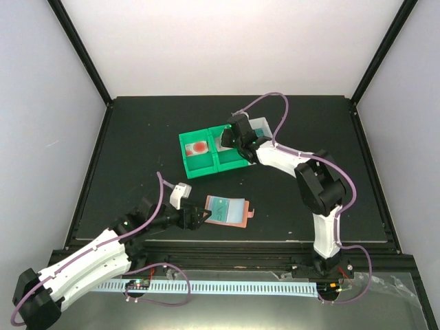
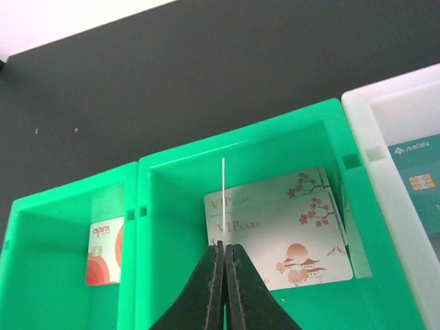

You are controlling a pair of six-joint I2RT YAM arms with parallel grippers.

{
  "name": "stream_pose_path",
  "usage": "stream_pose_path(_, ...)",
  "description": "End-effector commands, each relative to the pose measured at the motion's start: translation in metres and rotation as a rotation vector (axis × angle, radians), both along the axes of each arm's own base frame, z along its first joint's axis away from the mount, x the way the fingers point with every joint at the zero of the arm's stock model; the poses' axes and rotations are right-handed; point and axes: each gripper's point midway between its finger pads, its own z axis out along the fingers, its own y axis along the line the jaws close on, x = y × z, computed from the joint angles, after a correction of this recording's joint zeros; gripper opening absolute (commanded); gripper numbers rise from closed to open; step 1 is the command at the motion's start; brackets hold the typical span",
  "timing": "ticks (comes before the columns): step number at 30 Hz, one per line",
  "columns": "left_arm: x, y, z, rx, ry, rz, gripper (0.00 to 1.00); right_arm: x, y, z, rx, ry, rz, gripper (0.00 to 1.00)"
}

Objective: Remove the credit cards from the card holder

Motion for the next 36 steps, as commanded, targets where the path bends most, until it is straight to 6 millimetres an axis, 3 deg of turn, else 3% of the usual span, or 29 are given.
stream_pose_path(1, 0.002, -0.001, 0.008, -0.025, -0.012, 0.005, 0.99, 0.007, 0.003, 0.000, 0.032, 0.007, -0.012, 0.01)
stream_pose_path(8, 0.000, -0.003, 0.010, -0.042, -0.009, -0.003, 0.99, 0.013, 0.010, -0.015, 0.072, 0.031, -0.012, 0.01)
stream_pose_path(14, -0.002, -0.003, 0.007, -0.046, -0.003, -0.008, 0.99, 0.019, 0.002, -0.031, 0.068, 0.067, -0.040, 0.01)
stream_pose_path(18, -0.002, -0.004, 0.006, -0.040, -0.002, -0.019, 0.99, 0.021, -0.003, -0.033, 0.074, 0.079, -0.051, 0.07)
stream_pose_path(28, -0.002, -0.004, 0.004, -0.031, 0.009, -0.018, 0.99, 0.023, -0.010, -0.010, 0.042, 0.053, -0.045, 0.19)
stream_pose_path(36, -0.002, -0.003, -0.003, -0.014, 0.036, -0.009, 0.97, 0.013, -0.018, 0.013, 0.048, 0.048, -0.032, 0.25)
